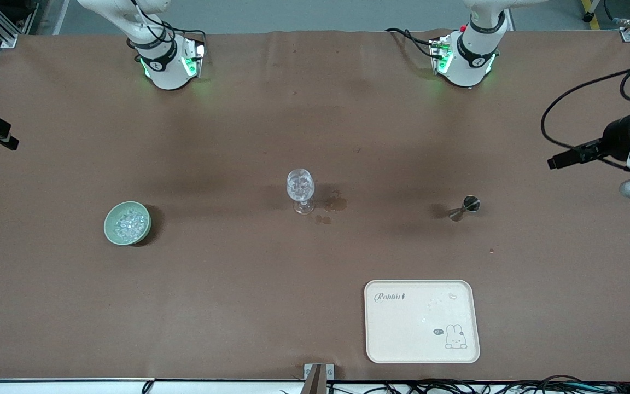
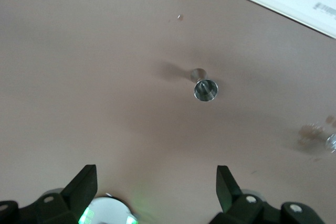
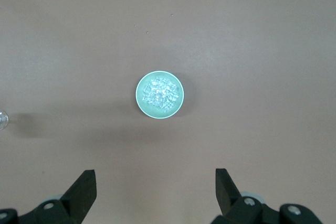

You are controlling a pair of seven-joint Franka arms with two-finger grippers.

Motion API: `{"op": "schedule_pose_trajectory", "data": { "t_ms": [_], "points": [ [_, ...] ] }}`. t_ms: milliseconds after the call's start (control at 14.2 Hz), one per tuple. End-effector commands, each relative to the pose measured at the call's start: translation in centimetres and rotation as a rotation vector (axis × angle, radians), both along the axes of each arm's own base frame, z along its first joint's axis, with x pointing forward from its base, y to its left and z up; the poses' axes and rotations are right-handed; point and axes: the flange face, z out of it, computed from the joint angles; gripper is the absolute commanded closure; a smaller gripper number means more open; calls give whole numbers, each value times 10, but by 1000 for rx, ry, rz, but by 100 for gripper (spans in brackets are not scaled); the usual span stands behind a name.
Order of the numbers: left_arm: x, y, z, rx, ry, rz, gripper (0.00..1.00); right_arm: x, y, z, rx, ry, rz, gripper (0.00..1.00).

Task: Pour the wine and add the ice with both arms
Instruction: 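Reach the left gripper to the silver jigger and grasp it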

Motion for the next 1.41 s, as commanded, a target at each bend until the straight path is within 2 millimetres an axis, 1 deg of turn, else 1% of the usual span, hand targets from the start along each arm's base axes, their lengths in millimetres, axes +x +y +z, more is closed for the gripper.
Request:
{"op": "schedule_pose_trajectory", "data": {
  "t_ms": [0,141,211,422,493,563,633,704,774,844,915,985,1056,1337],
  "points": [
    [11,23,-40,-85,94,186,0,-2,0,0,10,-15,9,0],
    [16,42,-76,-156,148,299,0,-2,-1,0,9,-16,8,0],
    [17,50,-99,-172,161,336,0,-1,-1,0,9,-16,8,0],
    [20,68,-160,-232,202,427,0,-2,-1,1,9,-18,8,0],
    [23,68,-180,-250,235,450,0,-2,-1,1,9,-18,8,0],
    [24,73,-199,-281,271,494,0,-2,-1,1,9,-18,8,0],
    [24,86,-216,-313,299,543,0,-2,-1,1,9,-16,8,0],
    [24,92,-234,-345,327,575,0,-2,-1,1,9,-16,8,0],
    [23,92,-253,-381,361,603,0,-2,-1,2,8,-19,8,1],
    [22,97,-271,-418,385,640,0,-2,-1,2,5,-17,5,1],
    [20,107,-284,-448,400,677,0,-2,-1,2,6,-17,2,0],
    [19,108,-296,-462,421,693,0,-2,-1,1,5,-15,-5,0],
    [18,106,-309,-477,442,707,0,-2,-2,1,5,-14,-6,0],
    [18,97,-346,-520,513,807,9,-2,-1,0,3,-10,-5,0]
  ]
}}
